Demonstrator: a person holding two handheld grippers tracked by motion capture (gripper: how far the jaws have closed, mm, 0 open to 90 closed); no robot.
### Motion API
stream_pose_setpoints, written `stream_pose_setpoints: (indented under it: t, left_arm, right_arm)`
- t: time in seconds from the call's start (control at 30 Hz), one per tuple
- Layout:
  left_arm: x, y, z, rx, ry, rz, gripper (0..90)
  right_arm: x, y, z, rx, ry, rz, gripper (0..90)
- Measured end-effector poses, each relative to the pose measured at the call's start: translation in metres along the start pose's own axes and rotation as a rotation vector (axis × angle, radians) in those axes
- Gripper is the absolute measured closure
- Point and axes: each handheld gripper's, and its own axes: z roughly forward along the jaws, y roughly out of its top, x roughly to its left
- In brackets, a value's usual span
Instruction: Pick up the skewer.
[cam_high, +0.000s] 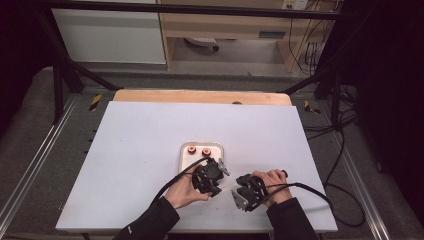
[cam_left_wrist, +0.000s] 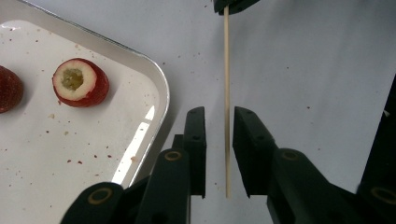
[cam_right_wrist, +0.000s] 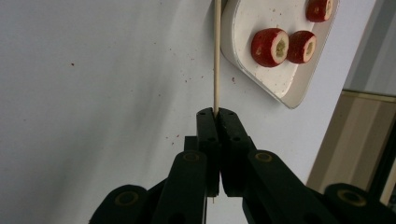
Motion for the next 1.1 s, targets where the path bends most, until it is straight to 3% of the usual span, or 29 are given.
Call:
stream_pose_setpoints:
  t: [0.23, 0.27, 0.4, 0.47, 0.57, 0.63, 0.67, 0.7, 0.83, 0.87, 0.9, 0.93, 0.97, 1.1]
  left_arm:
    - [0.001, 0.008, 0.007, 0.052, -0.012, -0.016, 83.1]
    - [0.0, 0.008, 0.008, 0.058, -0.015, -0.02, 84.8]
    - [-0.001, 0.008, 0.009, 0.074, -0.007, -0.019, 87.8]
    - [-0.002, 0.008, 0.01, 0.073, 0.0, -0.016, 88.1]
    - [-0.003, 0.006, 0.01, 0.063, 0.013, -0.009, 88.3]
    - [-0.005, 0.002, 0.008, 0.043, 0.023, 0.002, 88.3]
    - [-0.005, 0.002, 0.008, 0.043, 0.023, 0.002, 88.3]
    - [-0.006, -0.002, 0.007, 0.028, 0.034, 0.001, 88.3]
    - [-0.005, -0.008, 0.006, 0.011, 0.055, 0.001, 88.3]
    - [-0.005, -0.01, 0.005, 0.013, 0.058, 0.005, 88.3]
    - [-0.004, -0.014, 0.006, -0.004, 0.06, 0.013, 88.3]
    - [-0.004, -0.014, 0.006, -0.004, 0.06, 0.013, 88.3]
    - [-0.003, -0.017, 0.005, -0.005, 0.072, 0.015, 88.3]
    - [-0.004, -0.023, 0.003, -0.036, 0.068, -0.005, 88.3]
  right_arm:
    - [-0.002, 0.007, -0.001, 0.008, -0.016, -0.033, 89.0]
    - [-0.003, 0.008, -0.001, -0.002, -0.024, -0.058, 88.9]
    - [-0.002, 0.009, -0.003, 0.003, -0.031, -0.064, 88.9]
    - [-0.002, 0.009, -0.003, 0.0, -0.032, -0.061, 88.8]
    - [-0.003, 0.009, -0.003, -0.008, -0.032, -0.011, 85.2]
    - [-0.006, 0.005, -0.004, -0.036, -0.03, 0.058, 80.9]
    - [-0.006, 0.005, -0.004, -0.036, -0.03, 0.058, 80.9]
    - [-0.007, -0.002, -0.007, -0.055, -0.027, 0.175, 74.9]
    - [-0.007, -0.018, -0.011, -0.088, -0.025, 0.372, 62.7]
    - [-0.007, -0.018, -0.011, -0.088, -0.025, 0.372, 62.7]
    - [-0.006, -0.029, -0.012, -0.105, -0.02, 0.494, 55.8]
    - [-0.006, -0.029, -0.012, -0.105, -0.02, 0.494, 55.8]
    - [-0.005, -0.035, -0.013, -0.11, -0.011, 0.589, 51.9]
    - [-0.001, -0.048, -0.011, -0.127, 0.008, 0.766, 43.1]
